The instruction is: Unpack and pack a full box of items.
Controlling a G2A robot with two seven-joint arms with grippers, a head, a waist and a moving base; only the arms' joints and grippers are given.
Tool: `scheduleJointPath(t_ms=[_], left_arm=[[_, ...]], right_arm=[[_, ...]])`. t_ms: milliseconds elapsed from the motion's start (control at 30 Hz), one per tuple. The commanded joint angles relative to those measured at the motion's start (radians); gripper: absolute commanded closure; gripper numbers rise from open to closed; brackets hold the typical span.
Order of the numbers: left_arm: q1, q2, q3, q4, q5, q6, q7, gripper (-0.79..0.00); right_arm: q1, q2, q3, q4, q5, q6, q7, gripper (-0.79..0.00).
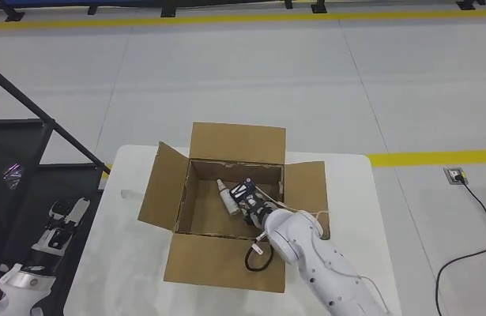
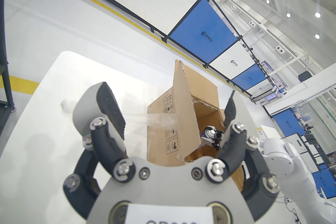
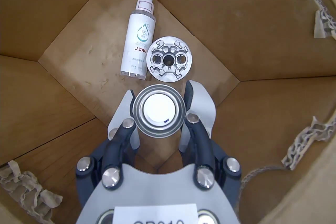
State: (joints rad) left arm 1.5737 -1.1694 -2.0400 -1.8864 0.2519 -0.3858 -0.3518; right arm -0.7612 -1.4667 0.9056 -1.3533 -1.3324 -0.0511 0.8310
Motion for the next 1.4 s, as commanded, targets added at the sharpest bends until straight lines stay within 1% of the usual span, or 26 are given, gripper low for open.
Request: scheduleJointPath(t_ms=[0, 67, 167, 200, 333, 367, 400, 467, 500, 567, 667, 767, 800, 833, 933, 1167, 1233, 1300, 1367], left_arm=[[0.000, 0.000, 0.000, 0.000, 0.000, 0.000, 0.000, -0.785], [0.000, 0.000, 0.000, 0.000, 0.000, 0.000, 0.000, -0.785], [0.000, 0.000, 0.000, 0.000, 0.000, 0.000, 0.000, -0.785], [0.000, 0.000, 0.000, 0.000, 0.000, 0.000, 0.000, -0.785], [0.000, 0.000, 0.000, 0.000, 0.000, 0.000, 0.000, -0.785], [0.000, 0.000, 0.000, 0.000, 0.000, 0.000, 0.000, -0.785], [0.000, 0.000, 0.001, -0.002, -0.001, 0.002, 0.003, -0.785], [0.002, 0.001, -0.006, -0.008, 0.037, -0.005, 0.017, -0.785], [0.005, 0.002, -0.003, -0.009, 0.059, -0.007, 0.019, -0.785], [0.003, 0.003, 0.007, -0.013, 0.100, -0.006, 0.018, -0.785], [-0.004, 0.006, 0.038, -0.018, 0.168, -0.015, 0.002, -0.785], [-0.013, 0.009, 0.073, -0.028, 0.212, -0.034, -0.023, -0.785], [-0.016, 0.010, 0.085, -0.031, 0.224, -0.037, -0.029, -0.785], [-0.019, 0.011, 0.098, -0.033, 0.236, -0.038, -0.037, -0.785], [-0.030, 0.013, 0.136, -0.036, 0.264, -0.040, -0.058, -0.785], [-0.054, 0.017, 0.194, -0.036, 0.243, -0.036, -0.116, -0.785], [-0.057, 0.018, 0.224, -0.040, 0.228, -0.041, -0.143, -0.785], [-0.065, 0.020, 0.239, -0.047, 0.206, -0.035, -0.174, -0.785], [-0.073, 0.022, 0.257, -0.055, 0.219, -0.033, -0.187, -0.785]], right_arm=[[0.002, -0.002, 0.002, 0.010, 0.002, -0.004, -0.005, -0.388], [0.003, -0.003, 0.003, 0.015, 0.002, -0.006, -0.006, -0.440], [-0.003, -0.003, 0.009, 0.012, 0.002, -0.010, -0.007, -0.570], [-0.006, -0.003, 0.011, 0.007, 0.001, -0.010, -0.008, -0.631], [-0.026, 0.000, 0.029, -0.031, -0.004, -0.017, -0.022, -0.622], [-0.038, 0.002, 0.038, -0.053, -0.001, -0.016, -0.034, -0.634], [-0.054, 0.005, 0.049, -0.081, 0.001, -0.018, -0.047, -0.656], [-0.095, 0.013, 0.082, -0.159, 0.005, -0.010, -0.086, -0.634], [-0.122, 0.017, 0.101, -0.204, 0.007, -0.006, -0.107, -0.646], [-0.182, 0.026, 0.142, -0.302, 0.021, -0.005, -0.151, -0.785], [-0.276, 0.040, 0.207, -0.447, 0.063, -0.036, -0.221, -0.785], [-0.375, 0.052, 0.280, -0.568, 0.151, -0.094, -0.320, -0.785], [-0.410, 0.054, 0.310, -0.596, 0.188, -0.090, -0.357, -0.785], [-0.443, 0.055, 0.343, -0.621, 0.209, -0.044, -0.398, -0.785], [-0.443, 0.055, 0.343, -0.621, 0.209, -0.044, -0.398, -0.785], [-0.447, 0.055, 0.346, -0.619, 0.208, -0.039, -0.407, -0.785], [-0.467, 0.057, 0.377, -0.616, 0.301, -0.074, -0.435, -0.785], [-0.491, 0.062, 0.442, -0.620, 0.427, -0.121, -0.450, -0.785], [-0.518, 0.068, 0.521, -0.619, 0.555, -0.170, -0.451, -0.785]])
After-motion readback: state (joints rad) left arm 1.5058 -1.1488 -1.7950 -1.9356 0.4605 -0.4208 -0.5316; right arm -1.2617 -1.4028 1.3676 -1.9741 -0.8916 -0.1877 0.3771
